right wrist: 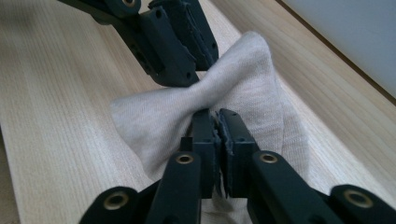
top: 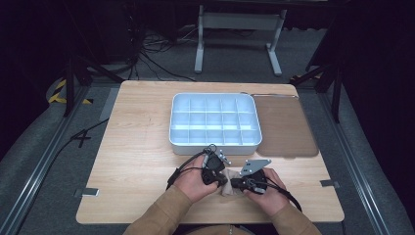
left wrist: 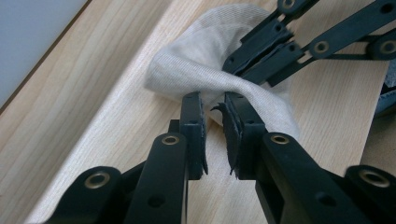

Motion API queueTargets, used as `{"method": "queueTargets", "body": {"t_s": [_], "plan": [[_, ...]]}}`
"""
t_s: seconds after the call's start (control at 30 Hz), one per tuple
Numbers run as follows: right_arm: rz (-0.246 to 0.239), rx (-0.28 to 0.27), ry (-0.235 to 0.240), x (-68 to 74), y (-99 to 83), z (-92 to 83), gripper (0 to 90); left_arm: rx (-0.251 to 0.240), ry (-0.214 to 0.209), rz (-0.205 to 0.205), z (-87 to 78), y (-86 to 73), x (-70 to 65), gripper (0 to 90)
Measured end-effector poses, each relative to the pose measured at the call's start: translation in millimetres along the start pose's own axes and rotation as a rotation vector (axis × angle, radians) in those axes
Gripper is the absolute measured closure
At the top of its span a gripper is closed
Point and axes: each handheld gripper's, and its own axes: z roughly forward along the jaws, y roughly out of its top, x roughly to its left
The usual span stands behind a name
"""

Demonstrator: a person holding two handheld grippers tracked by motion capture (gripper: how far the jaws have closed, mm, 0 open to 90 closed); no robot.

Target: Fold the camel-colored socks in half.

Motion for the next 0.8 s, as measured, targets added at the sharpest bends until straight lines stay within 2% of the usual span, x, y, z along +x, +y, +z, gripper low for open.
{"method": "queueTargets", "body": {"t_s": [0.1,0.17,0.2,0.23,0.3,0.4,0.43,0.47,0.5,0.57,0.6,0.77,0.8], "plan": [[-0.003,0.0,-0.001,-1.1,0.3,-4.4,84.2,-0.006,0.003,-0.004,-0.7,-0.5,0.4,77.7],[0.008,-0.013,-0.006,-3.8,0.3,-14.3,83.6,-0.004,-0.001,-0.008,-1.6,-0.8,0.8,77.6],[0.02,-0.024,-0.005,-6.1,-0.1,-19.7,83.3,0.005,0.001,-0.004,-2.4,-0.5,1.5,77.6],[0.052,-0.026,-0.021,-11.8,-2.1,-30.6,83.2,0.001,0.001,-0.007,-1.7,-0.7,1.5,77.7],[0.065,-0.018,-0.029,-14.3,-3.4,-34.0,83.3,0.002,0.001,-0.01,-1.5,-0.5,1.1,77.6],[0.126,0.068,-0.078,-24.1,-11.3,-42.5,83.6,-0.001,-0.005,-0.006,-0.4,0.3,0.8,77.6],[0.161,0.128,-0.067,-26.8,-16.2,-40.4,83.6,0.001,-0.006,-0.004,-0.5,0.8,0.7,77.6],[0.161,0.128,-0.067,-26.8,-16.2,-40.4,83.6,0.001,-0.006,-0.004,-0.5,0.8,0.7,77.7],[0.169,0.161,-0.057,-26.6,-17.8,-37.9,83.7,0.007,-0.005,-0.006,-0.8,1.2,0.1,77.7],[0.165,0.18,-0.047,-24.5,-19.0,-32.4,83.8,0.002,-0.004,0.004,-0.7,1.9,-0.2,77.8],[0.156,0.182,-0.041,-23.0,-18.4,-30.0,83.8,-0.002,-0.002,0.0,-0.9,2.1,-1.0,77.8],[0.135,0.162,-0.046,-18.0,-15.5,-24.7,83.7,-0.022,0.002,0.034,-1.7,4.7,-3.9,76.9],[0.13,0.158,-0.048,-17.7,-15.6,-23.3,83.7,-0.028,-0.003,0.028,-1.0,5.0,-5.3,76.9]]}}
